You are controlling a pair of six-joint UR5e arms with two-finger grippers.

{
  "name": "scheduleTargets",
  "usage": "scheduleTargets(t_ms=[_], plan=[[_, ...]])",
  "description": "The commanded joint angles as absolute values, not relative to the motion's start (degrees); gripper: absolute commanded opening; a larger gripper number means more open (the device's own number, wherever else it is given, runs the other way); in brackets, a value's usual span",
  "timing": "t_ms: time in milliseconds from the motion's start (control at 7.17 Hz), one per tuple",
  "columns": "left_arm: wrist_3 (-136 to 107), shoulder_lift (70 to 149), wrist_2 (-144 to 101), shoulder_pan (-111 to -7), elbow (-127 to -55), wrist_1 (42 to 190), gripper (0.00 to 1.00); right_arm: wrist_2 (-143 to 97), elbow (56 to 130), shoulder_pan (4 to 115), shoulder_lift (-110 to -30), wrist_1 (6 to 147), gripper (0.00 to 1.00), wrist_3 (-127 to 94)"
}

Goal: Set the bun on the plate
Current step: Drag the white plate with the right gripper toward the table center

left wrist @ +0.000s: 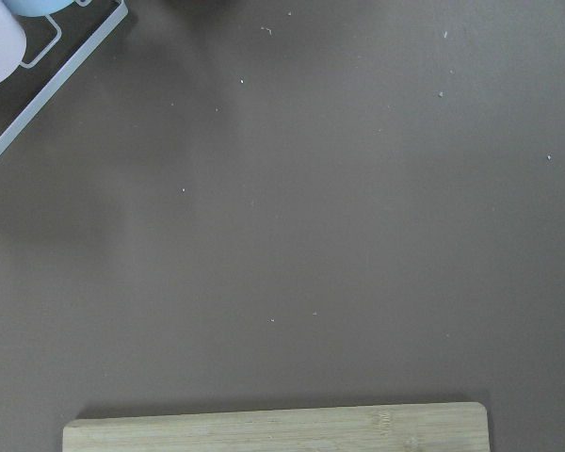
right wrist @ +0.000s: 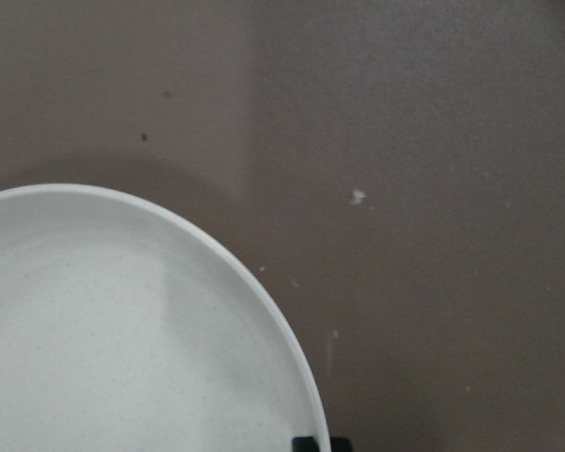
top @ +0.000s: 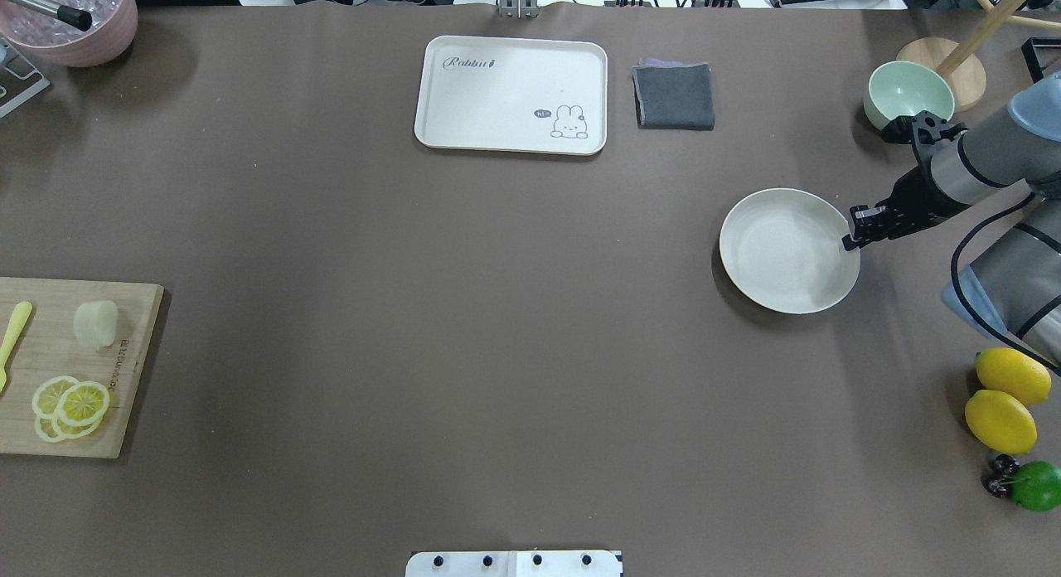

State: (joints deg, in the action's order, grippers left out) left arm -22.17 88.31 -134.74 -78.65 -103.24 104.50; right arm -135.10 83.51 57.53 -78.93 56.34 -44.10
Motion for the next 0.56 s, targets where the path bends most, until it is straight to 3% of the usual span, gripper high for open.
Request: scheduleTargets(t_ms=[0,419], plan=[[-22.15,88.24,-134.65,-78.66,-103.27,104.5,0.98,-136.67,87.44,56.52,-75.61,56.25,0.0,-53.48],[-22.15,88.33,-134.74,-78.58,-103.18,104.68,0.98,-134.4,88.51,46.36,-64.9,55.99,0.0,-69.56]])
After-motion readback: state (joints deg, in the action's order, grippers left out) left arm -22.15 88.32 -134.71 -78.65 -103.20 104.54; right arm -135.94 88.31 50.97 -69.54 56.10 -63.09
